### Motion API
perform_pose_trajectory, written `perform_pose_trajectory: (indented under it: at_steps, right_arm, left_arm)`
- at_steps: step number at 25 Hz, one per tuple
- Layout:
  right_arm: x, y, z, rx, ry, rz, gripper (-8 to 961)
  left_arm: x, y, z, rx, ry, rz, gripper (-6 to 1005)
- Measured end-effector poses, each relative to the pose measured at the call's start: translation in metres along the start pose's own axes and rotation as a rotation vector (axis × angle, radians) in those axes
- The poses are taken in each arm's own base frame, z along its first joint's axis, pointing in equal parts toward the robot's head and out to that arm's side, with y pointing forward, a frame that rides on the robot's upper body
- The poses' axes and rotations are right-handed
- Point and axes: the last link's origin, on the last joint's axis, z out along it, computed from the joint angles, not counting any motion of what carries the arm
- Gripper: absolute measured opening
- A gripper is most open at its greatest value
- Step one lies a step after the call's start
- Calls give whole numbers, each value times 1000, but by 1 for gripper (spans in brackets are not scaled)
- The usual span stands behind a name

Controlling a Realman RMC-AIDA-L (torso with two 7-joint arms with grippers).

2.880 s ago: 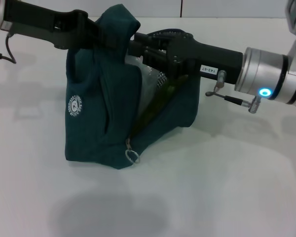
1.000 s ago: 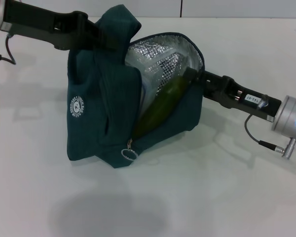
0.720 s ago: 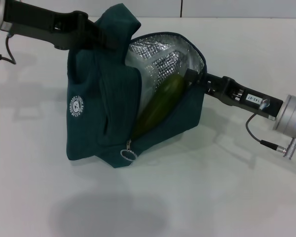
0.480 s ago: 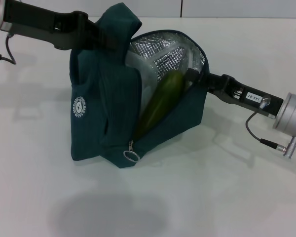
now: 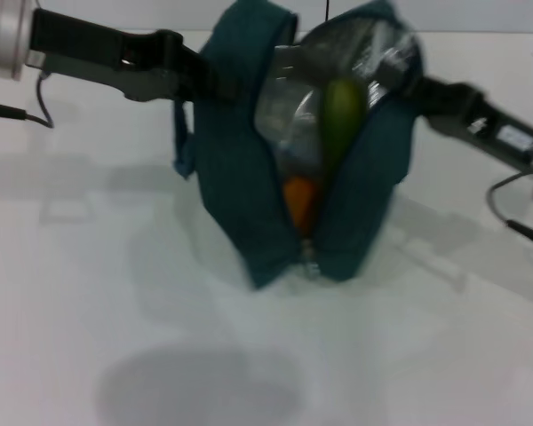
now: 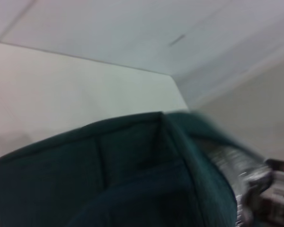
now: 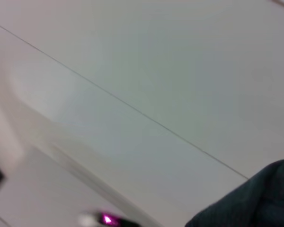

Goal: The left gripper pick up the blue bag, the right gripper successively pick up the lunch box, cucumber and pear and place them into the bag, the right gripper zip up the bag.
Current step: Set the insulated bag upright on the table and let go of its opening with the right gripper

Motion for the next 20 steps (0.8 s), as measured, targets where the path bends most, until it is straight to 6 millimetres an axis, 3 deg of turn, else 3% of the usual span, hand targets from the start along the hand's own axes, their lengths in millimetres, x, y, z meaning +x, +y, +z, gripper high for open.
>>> perform_pose_trajectory:
  at_steps: [5, 10, 15, 20]
  right_arm:
    - [-11, 13, -26, -76, -62, -17, 61]
    - [-2, 9, -42, -34, -75, 9, 55]
    - [6, 0, -52, 30, -82, 32, 53]
    - [11, -6, -53, 67, -53, 43, 49]
  left_arm:
    - [-5, 2, 20, -51, -28, -12, 42]
    - [-10, -1, 38, -89, -32, -37, 42]
    - [-14, -14, 52, -85, -5, -66, 42]
    - [-16, -19, 54, -78, 0, -75, 42]
